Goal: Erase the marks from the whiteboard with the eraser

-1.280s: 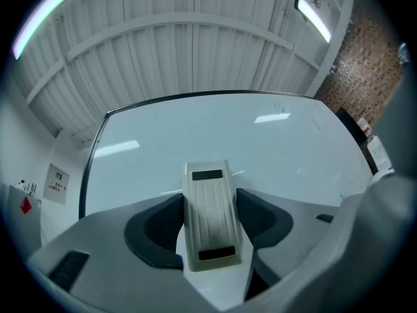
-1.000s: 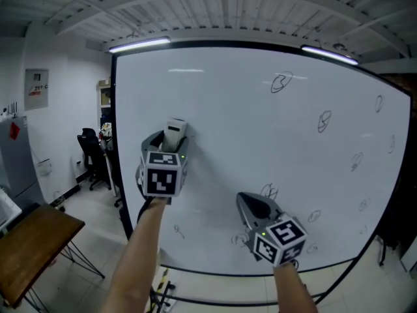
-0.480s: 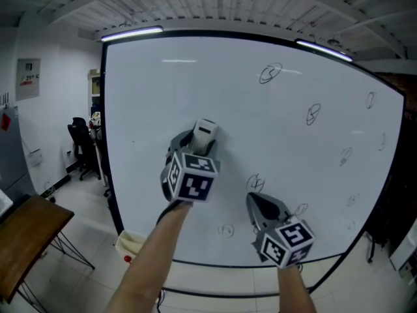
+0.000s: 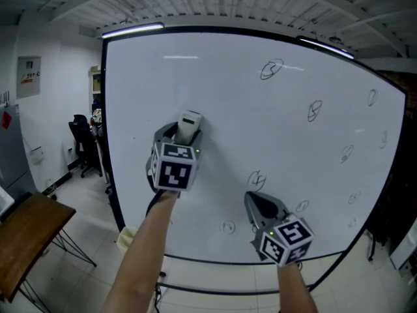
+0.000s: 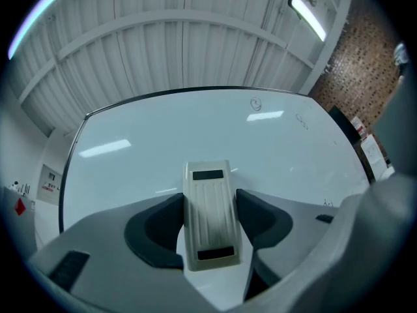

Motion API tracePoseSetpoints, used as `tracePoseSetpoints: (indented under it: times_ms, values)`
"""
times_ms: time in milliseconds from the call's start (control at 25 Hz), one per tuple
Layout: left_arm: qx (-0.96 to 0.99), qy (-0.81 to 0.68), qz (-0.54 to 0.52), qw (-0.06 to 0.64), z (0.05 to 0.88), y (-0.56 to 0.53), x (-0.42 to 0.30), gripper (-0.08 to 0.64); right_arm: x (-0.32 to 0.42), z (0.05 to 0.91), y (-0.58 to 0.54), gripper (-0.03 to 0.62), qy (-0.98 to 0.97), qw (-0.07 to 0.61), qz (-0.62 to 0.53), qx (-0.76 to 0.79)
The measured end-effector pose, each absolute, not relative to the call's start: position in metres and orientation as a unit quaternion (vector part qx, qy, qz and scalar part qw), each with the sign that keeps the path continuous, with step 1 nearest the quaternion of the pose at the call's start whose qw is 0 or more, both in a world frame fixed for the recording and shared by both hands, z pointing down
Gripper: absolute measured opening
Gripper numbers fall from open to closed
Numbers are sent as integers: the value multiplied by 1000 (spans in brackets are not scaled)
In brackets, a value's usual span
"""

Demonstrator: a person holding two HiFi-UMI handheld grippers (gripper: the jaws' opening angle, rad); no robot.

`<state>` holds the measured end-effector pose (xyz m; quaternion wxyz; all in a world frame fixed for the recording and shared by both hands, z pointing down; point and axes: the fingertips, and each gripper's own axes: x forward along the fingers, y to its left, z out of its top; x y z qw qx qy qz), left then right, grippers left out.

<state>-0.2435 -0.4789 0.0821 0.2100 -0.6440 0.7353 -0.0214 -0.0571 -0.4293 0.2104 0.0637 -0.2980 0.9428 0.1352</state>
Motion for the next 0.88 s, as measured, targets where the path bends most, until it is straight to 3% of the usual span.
tracePoseSetpoints:
  times_ms: [240, 880]
  values:
    - [-626, 757, -4, 186, 80, -464, -304, 255, -73, 210, -425, -9, 945, 64, 136, -292]
    - [-681, 705, 12, 196, 111, -426, -261, 255, -81, 199, -412, -9, 948, 85, 133, -276]
